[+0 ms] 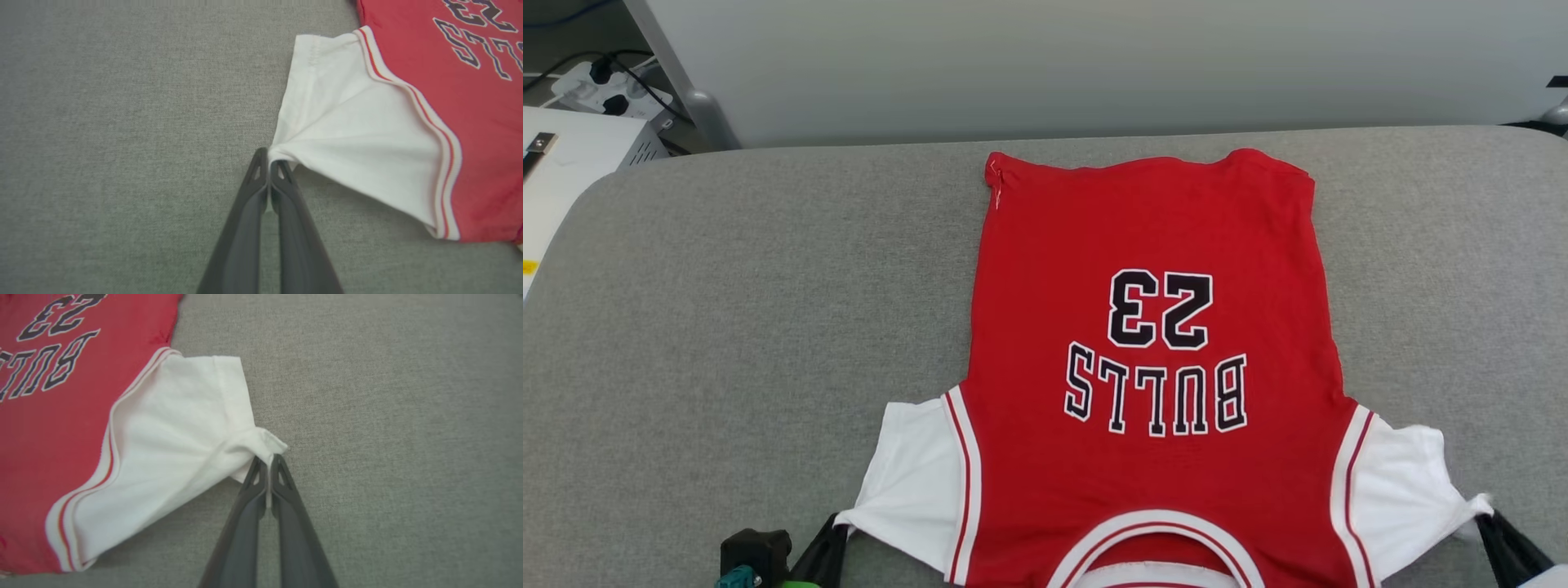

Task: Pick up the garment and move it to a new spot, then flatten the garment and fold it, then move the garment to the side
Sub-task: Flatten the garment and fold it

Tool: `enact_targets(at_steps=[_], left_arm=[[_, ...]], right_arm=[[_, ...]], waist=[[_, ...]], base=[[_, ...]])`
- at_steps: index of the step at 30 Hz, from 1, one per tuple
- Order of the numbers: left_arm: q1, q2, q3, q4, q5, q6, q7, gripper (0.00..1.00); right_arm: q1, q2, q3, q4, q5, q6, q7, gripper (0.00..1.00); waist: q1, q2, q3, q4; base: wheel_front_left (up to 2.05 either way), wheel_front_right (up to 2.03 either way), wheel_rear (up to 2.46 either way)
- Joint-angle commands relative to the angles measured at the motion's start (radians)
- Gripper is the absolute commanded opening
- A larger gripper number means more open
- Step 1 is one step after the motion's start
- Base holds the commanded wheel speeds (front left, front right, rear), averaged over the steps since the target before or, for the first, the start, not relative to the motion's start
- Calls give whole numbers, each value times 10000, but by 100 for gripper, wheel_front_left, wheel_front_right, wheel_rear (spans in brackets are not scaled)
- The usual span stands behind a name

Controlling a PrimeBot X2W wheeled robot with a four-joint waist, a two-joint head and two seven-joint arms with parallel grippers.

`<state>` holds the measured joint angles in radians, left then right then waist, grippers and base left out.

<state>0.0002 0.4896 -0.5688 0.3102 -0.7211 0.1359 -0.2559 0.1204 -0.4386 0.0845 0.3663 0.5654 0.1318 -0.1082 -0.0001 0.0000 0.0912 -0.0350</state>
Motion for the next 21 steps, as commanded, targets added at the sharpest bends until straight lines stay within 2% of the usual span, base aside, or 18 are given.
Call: enact_targets(at_steps=[1, 7, 14, 17, 21], left_arm=[[-104, -64, 120, -88, 143, -10, -59, 0], [-256, -227, 450, -744, 695, 95, -59, 0], [-489, -469, 888, -1953, 1332, 359, -59, 0], [-707, -528, 984, -2340, 1580, 407, -59, 0], [-1037, -632, 1053, -2659, 1918, 426, -59, 0]], right_arm=[[26, 33, -255, -262, -174, -11, 67, 100], [-401, -23, -1339, -1990, -727, -11, 527, 100], [-2435, -417, -2321, -3772, -877, -11, 1354, 100], [-3584, -591, -2375, -4069, -785, -11, 1963, 100], [-5446, -948, -2173, -3815, -665, -11, 3017, 100]], waist=[[1, 0, 41, 44], [1, 0, 222, 130], [1, 0, 906, 484], [1, 0, 1389, 738], [1, 0, 2069, 1032]], base=[[0, 0, 0], [0, 0, 0], [0, 0, 0], [0, 0, 0], [0, 0, 0]])
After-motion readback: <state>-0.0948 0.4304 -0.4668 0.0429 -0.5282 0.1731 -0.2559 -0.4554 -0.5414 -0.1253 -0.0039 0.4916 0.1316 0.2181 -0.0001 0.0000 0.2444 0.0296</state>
